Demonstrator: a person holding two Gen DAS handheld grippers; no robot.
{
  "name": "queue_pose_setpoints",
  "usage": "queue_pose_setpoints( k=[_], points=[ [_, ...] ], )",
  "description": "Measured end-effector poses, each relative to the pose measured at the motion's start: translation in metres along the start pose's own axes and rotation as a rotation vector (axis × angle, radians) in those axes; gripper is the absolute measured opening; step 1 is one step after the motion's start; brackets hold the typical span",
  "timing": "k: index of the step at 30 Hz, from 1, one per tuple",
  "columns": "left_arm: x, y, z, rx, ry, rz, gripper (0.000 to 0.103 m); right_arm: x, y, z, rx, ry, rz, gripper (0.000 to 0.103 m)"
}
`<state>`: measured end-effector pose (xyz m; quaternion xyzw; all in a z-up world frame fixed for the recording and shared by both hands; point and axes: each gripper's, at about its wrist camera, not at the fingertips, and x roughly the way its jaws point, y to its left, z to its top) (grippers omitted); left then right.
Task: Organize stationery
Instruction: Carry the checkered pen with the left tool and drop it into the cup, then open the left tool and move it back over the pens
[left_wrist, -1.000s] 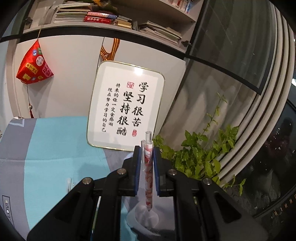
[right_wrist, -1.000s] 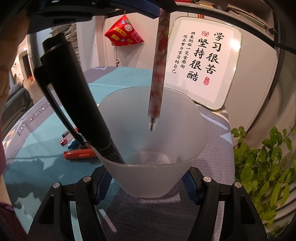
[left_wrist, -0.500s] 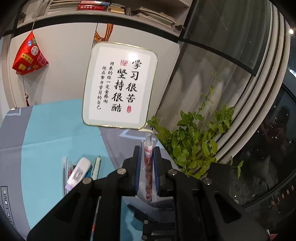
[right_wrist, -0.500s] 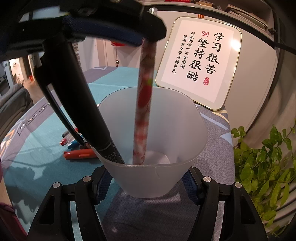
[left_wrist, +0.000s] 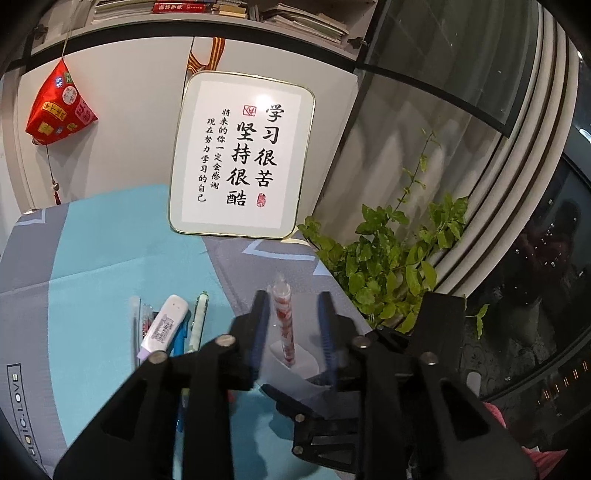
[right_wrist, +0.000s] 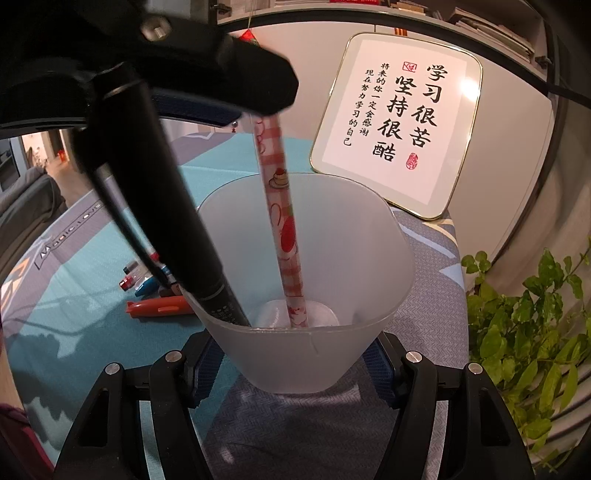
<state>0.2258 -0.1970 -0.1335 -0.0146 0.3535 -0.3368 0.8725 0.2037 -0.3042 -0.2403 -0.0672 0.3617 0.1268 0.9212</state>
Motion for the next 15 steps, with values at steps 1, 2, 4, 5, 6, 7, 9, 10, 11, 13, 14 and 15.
queue_pose_setpoints(
  k=[1, 2, 4, 5, 6, 7, 9, 10, 11, 13, 14, 15],
  points=[
    [-0.003, 0.001, 0.001, 0.001, -0.007, 0.003, 0.028, 0.000, 0.000, 0.000, 0.000, 0.000, 0.000, 0.069],
    [-0.008, 0.003, 0.002, 0.001, -0.019, 0.008, 0.030, 0.000, 0.000, 0.000, 0.001, 0.000, 0.001, 0.069],
    [-0.019, 0.010, 0.005, -0.002, -0.054, 0.032, 0.039, 0.000, 0.000, 0.000, 0.001, 0.000, 0.001, 0.069],
    [-0.025, 0.016, 0.007, -0.009, -0.077, 0.054, 0.046, 0.000, 0.000, 0.000, 0.001, 0.000, 0.001, 0.069],
    [-0.031, 0.023, 0.008, -0.018, -0.099, 0.083, 0.047, 0.000, 0.000, 0.000, 0.001, 0.000, 0.001, 0.069],
    [-0.036, 0.032, 0.009, -0.033, -0.115, 0.117, 0.048, 0.000, 0.000, 0.000, 0.001, 0.000, 0.001, 0.069],
    [-0.039, 0.052, 0.008, -0.073, -0.115, 0.167, 0.048, 0.000, 0.000, 0.000, 0.001, 0.000, 0.001, 0.069],
    [-0.040, 0.061, 0.007, -0.097, -0.108, 0.186, 0.048, 0.000, 0.000, 0.000, 0.001, 0.001, 0.001, 0.069],
    [-0.039, 0.073, 0.003, -0.127, -0.098, 0.207, 0.048, 0.000, 0.000, 0.000, 0.001, 0.001, 0.001, 0.069],
    [-0.036, 0.085, -0.002, -0.153, -0.076, 0.230, 0.048, 0.000, 0.000, 0.000, 0.001, 0.001, 0.002, 0.069],
    [-0.033, 0.091, -0.007, -0.159, -0.058, 0.243, 0.048, 0.000, 0.000, 0.000, 0.001, 0.001, 0.002, 0.069],
    [-0.029, 0.095, -0.011, -0.162, -0.039, 0.258, 0.047, 0.000, -0.001, 0.000, 0.002, 0.001, 0.002, 0.069]
  ],
)
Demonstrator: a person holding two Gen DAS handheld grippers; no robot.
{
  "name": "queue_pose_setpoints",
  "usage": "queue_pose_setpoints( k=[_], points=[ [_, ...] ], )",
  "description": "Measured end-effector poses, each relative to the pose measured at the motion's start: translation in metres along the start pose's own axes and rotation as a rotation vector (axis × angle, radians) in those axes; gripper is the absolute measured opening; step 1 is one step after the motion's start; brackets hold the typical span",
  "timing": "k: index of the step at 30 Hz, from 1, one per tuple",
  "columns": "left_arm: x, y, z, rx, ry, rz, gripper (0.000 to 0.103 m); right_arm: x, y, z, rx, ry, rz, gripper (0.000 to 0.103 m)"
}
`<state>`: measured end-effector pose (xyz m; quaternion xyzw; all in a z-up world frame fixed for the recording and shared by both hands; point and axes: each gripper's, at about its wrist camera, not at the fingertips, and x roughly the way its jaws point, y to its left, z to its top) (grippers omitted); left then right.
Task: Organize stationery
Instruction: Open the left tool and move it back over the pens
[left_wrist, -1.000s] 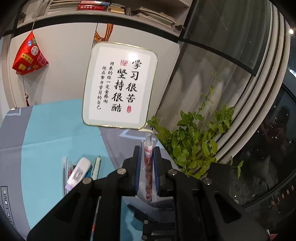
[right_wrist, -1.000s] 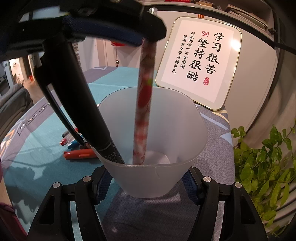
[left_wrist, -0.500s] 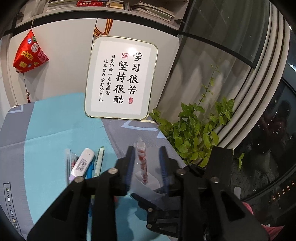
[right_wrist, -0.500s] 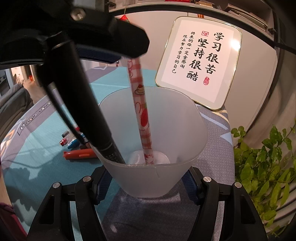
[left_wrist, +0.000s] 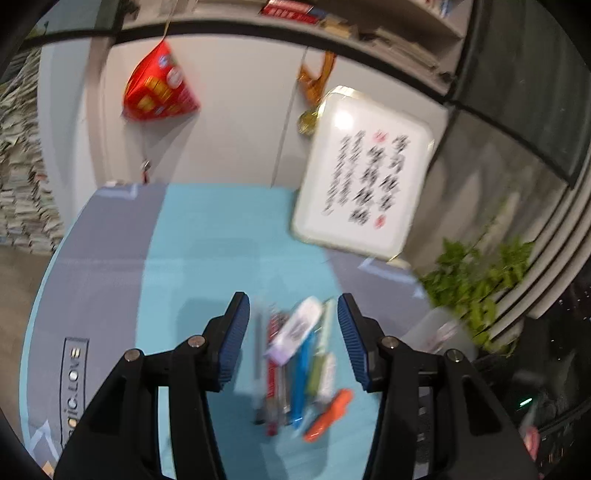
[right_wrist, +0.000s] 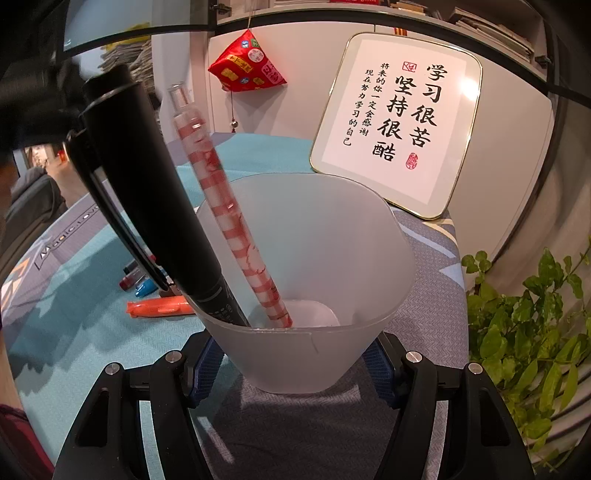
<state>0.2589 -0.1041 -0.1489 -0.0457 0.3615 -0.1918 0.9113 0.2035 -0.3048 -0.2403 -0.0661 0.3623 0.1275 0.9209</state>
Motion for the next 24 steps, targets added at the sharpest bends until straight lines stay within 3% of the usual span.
queue_pose_setpoints(
  k=[9, 17, 24],
  points=[
    [0.036, 0.023, -0.038, 0.015, 0.148, 0.078, 0.042, 0.000, 0.000, 0.000, 0.000, 0.000, 0.000, 0.069],
    [0.051, 0.016, -0.053, 0.081, 0.199, 0.095, 0.029, 0.001, -0.001, 0.000, 0.004, 0.005, 0.001, 0.069],
    [0.058, 0.020, -0.056, 0.078, 0.209, 0.114, 0.030, 0.004, -0.004, -0.002, 0.023, 0.020, 0.006, 0.069]
  ],
)
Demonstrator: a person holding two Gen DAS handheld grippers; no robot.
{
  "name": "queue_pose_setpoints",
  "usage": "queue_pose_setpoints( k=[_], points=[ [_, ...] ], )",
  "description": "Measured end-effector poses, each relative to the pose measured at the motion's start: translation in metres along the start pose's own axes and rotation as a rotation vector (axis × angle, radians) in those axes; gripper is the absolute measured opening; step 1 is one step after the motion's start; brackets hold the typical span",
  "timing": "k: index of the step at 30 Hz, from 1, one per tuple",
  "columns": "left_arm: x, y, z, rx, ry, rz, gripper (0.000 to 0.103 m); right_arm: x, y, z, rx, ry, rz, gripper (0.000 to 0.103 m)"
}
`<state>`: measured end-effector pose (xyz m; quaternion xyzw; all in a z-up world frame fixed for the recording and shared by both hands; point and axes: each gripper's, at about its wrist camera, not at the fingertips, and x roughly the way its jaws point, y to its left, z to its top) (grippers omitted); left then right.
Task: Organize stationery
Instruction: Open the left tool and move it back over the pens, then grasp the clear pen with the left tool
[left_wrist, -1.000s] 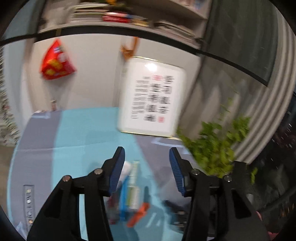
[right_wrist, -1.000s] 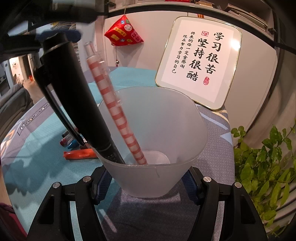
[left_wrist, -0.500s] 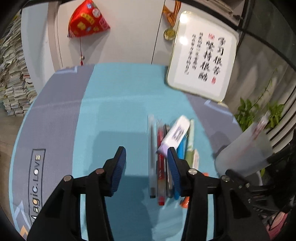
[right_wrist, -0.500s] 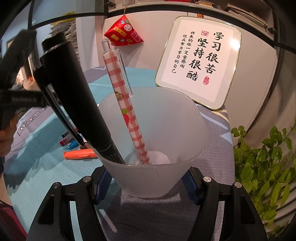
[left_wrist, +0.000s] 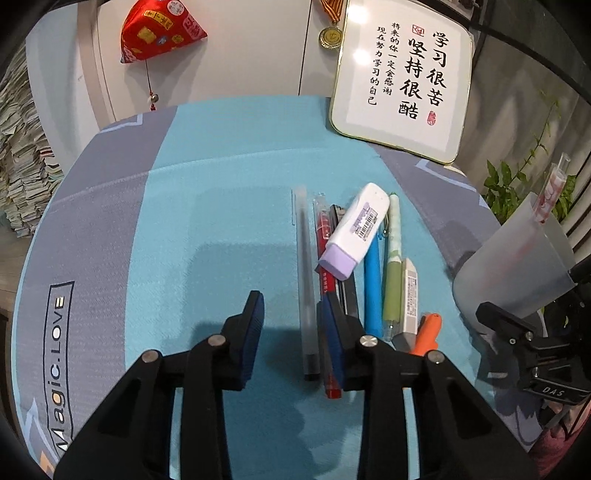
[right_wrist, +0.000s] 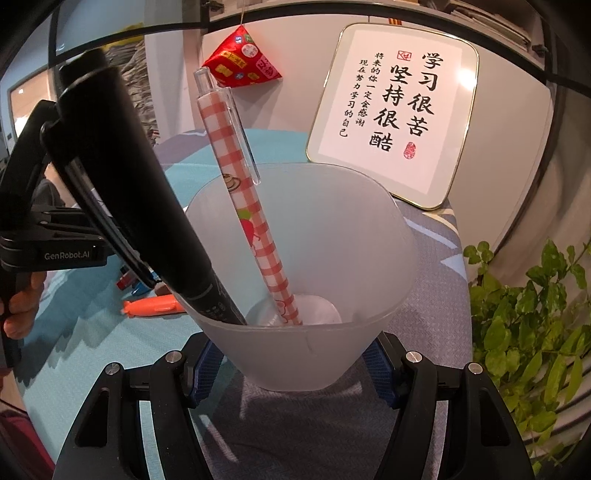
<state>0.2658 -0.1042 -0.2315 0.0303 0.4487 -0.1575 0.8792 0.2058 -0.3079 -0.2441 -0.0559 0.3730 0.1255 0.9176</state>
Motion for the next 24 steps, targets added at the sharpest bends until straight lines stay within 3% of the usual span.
queue_pose_setpoints(
  k=[1, 7, 16, 24],
  points=[
    [0.002, 0.000, 0.000, 0.005, 0.004, 0.018, 0.030, 0.000, 0.000, 0.000, -0.001, 0.000, -0.002, 0.069],
    [0.003, 0.006, -0.003, 0.004, 0.017, 0.049, 0.009, 0.000, 0.000, -0.001, -0.005, -0.001, -0.006, 0.069],
    [-0.009, 0.015, -0.016, -0.001, 0.042, 0.063, 0.007, 0.000, 0.003, 0.000, -0.019, -0.004, -0.021, 0.069],
    [-0.020, 0.010, -0.013, -0.008, 0.016, 0.014, 0.010, -0.001, 0.007, 0.001, -0.034, -0.005, -0.031, 0.069]
  ],
)
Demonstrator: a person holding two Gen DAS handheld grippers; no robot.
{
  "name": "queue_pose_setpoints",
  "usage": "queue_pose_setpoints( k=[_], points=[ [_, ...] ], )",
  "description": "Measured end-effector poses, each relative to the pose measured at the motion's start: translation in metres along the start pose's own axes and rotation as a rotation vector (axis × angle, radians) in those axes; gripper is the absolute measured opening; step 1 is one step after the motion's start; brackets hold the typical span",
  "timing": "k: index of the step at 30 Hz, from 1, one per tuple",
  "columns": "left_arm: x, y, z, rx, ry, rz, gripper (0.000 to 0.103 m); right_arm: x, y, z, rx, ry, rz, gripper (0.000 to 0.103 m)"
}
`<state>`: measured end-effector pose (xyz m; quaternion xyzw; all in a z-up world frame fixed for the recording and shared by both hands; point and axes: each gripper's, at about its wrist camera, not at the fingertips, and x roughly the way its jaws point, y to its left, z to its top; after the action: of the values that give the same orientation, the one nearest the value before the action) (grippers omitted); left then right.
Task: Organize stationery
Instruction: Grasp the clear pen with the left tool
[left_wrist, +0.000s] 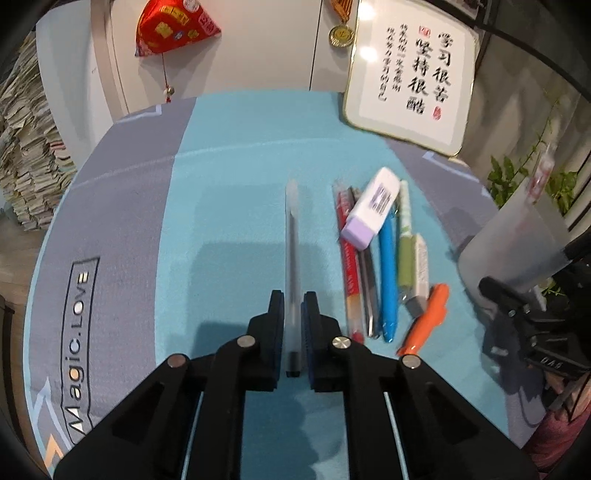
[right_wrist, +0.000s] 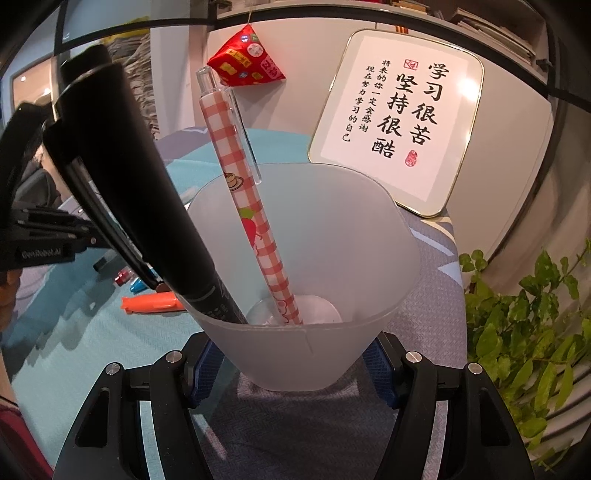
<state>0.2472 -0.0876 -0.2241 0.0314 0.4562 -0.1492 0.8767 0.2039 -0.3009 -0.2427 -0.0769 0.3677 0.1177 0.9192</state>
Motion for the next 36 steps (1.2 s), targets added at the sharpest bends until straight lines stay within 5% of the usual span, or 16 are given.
queue_pose_setpoints(
  k=[2, 5, 15, 19, 23, 36],
  points=[
    [-0.001, -0.001, 0.005, 0.007, -0.011, 0.003, 0.028, 0.000, 0.000, 0.000, 0.004, 0.001, 0.003, 0.069],
    [0.004, -0.003, 0.017, 0.023, -0.030, 0.018, 0.038, 0.000, 0.000, 0.000, 0.007, 0.002, 0.007, 0.069],
    [0.050, -0.007, 0.065, 0.040, 0.001, 0.058, 0.034, 0.000, -0.001, 0.000, 0.013, 0.003, 0.009, 0.069],
    [0.065, -0.013, 0.068, 0.075, 0.036, 0.071, 0.011, 0.001, -0.003, 0.000, 0.016, 0.003, 0.014, 0.069],
    [0.065, -0.013, 0.069, 0.072, 0.032, 0.066, 0.010, 0.001, -0.003, 0.000, 0.015, 0.003, 0.013, 0.069],
    [-0.048, -0.015, 0.059, 0.064, -0.169, -0.005, 0.010, 0.001, -0.004, -0.001, 0.012, 0.002, 0.011, 0.069]
  ],
)
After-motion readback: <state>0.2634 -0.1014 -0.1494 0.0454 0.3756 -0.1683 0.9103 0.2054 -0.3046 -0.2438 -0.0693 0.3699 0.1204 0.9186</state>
